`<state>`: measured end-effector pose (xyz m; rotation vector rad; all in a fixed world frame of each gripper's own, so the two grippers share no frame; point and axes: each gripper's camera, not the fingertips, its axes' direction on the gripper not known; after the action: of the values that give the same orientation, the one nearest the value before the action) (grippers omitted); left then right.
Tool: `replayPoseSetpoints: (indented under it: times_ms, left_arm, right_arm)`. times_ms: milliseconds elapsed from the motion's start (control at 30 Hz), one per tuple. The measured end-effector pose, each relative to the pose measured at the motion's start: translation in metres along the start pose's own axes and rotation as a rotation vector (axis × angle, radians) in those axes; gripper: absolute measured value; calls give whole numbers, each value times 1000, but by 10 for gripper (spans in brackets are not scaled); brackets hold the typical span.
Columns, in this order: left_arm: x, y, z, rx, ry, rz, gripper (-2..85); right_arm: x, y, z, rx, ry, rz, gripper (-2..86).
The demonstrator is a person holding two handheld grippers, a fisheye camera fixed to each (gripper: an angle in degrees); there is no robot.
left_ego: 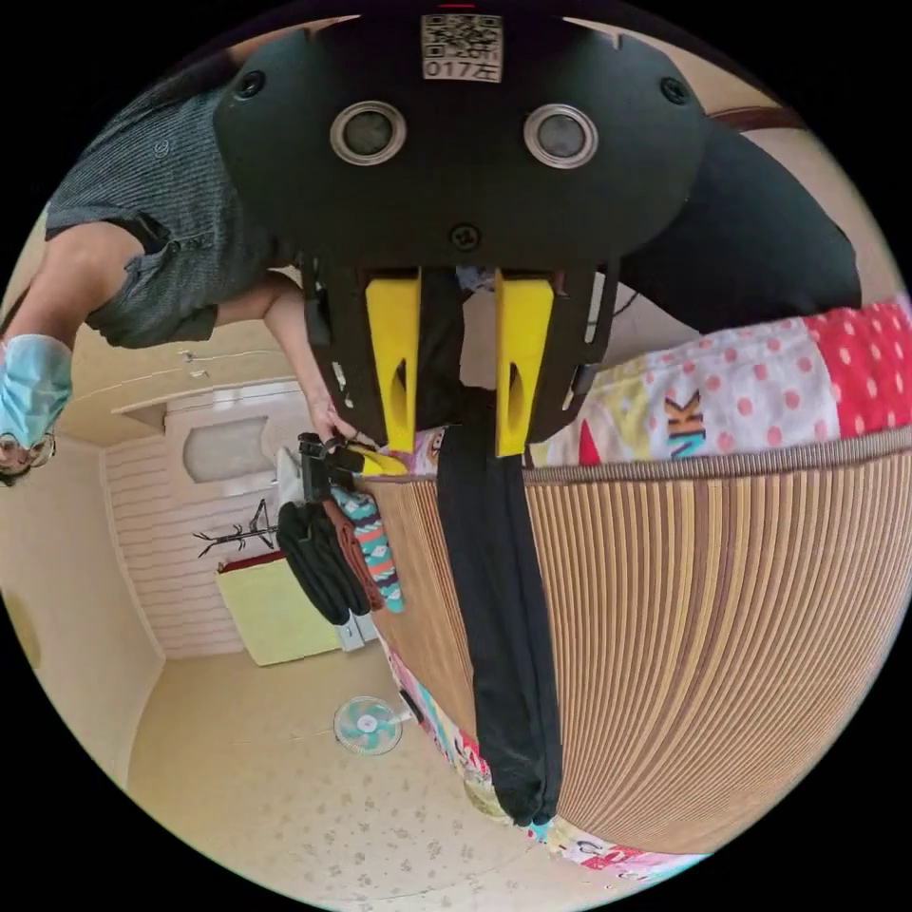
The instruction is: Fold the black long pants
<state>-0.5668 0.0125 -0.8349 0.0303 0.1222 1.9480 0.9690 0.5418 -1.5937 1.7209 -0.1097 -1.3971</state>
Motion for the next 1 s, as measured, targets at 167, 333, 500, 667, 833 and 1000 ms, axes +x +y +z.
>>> replayPoseSetpoints:
  times_ms: [167,333,500,667,833,1000]
  left_arm:
    - [-39,-114,1,60,-14,-71,209]
    - [-67,-190,10,50,7,-118,203]
    - [-72,-233,18,15,-22,-82,184]
    - [-88,-257,31,-18,25,-139,132]
    - [-92,-242,26,-34,-6,-146,36]
    - [-68,-184,-20,188,390,46,23]
  right_arm:
    - [24,-73,-14,49,-97,-27,172]
    - [51,-145,-17,56,-214,11,201]
    - [67,-209,-8,28,-227,51,202]
    - [79,-244,10,9,-287,99,175]
    - [82,-251,25,-28,-259,99,74]
    - [52,-201,-19,118,-388,-62,31]
